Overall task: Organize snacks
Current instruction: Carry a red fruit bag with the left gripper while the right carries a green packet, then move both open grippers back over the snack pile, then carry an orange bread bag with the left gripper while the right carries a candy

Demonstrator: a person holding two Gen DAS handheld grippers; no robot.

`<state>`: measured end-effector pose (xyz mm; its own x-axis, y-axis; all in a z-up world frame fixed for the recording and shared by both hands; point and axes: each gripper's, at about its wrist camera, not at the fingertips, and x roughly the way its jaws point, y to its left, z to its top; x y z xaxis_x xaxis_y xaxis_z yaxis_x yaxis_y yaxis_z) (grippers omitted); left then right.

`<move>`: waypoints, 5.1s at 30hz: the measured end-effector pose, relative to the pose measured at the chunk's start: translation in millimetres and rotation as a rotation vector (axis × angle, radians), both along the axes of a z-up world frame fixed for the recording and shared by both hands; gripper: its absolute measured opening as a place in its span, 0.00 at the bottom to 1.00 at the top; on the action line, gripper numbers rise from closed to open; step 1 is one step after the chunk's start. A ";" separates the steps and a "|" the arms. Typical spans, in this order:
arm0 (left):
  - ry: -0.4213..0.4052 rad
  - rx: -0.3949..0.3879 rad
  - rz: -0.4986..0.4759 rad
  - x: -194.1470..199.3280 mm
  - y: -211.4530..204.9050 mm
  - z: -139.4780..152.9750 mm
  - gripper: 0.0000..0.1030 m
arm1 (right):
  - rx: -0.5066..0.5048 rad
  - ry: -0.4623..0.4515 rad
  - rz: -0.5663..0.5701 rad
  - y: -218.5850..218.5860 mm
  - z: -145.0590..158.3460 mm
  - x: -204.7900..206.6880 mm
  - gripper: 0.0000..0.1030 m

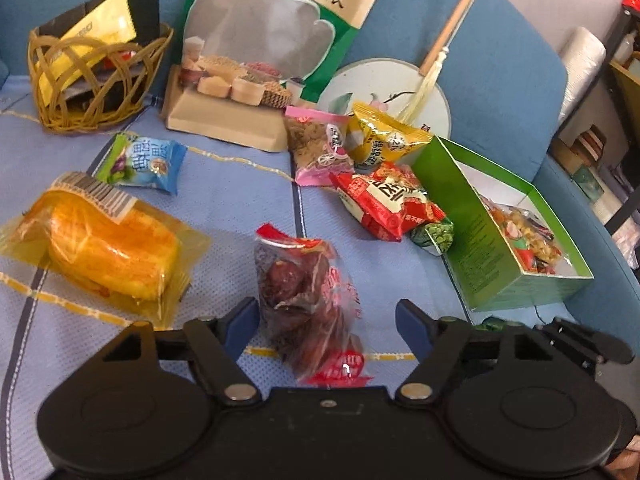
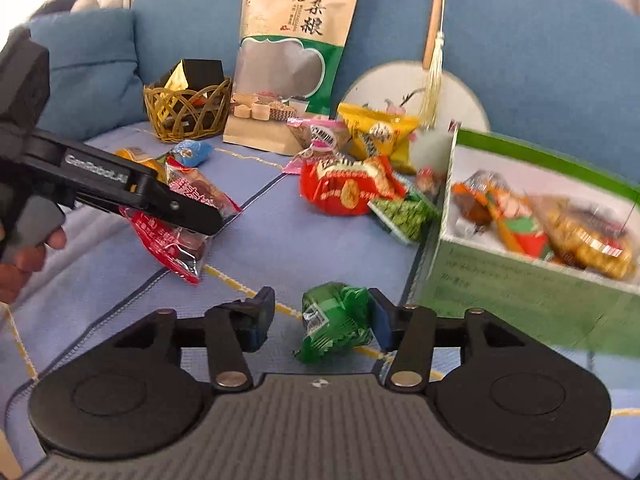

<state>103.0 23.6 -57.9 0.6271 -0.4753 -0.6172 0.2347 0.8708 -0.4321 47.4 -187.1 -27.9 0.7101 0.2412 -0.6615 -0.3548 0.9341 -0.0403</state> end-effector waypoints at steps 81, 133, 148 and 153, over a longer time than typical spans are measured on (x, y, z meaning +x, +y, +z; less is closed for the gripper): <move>0.070 0.011 0.455 31.6 80.9 17.5 1.00 | 0.083 -0.094 0.073 5.4 5.9 8.6 1.00; 0.019 0.124 0.217 20.6 90.4 17.0 0.62 | 0.087 -0.003 0.194 34.2 26.1 36.3 0.58; -0.182 0.059 -0.168 38.9 -96.4 107.5 0.62 | 0.044 -0.299 -0.294 -97.0 81.1 21.4 0.58; -0.171 0.002 -0.255 54.0 -157.0 109.4 0.62 | -0.068 -0.348 -0.461 -137.7 80.9 28.3 0.59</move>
<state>157.1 -133.3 51.4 0.5822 -0.6297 -0.5143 0.5153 0.7751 -0.3656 75.8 -324.8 52.9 0.9100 -0.1793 -0.3737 0.1326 0.9801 -0.1474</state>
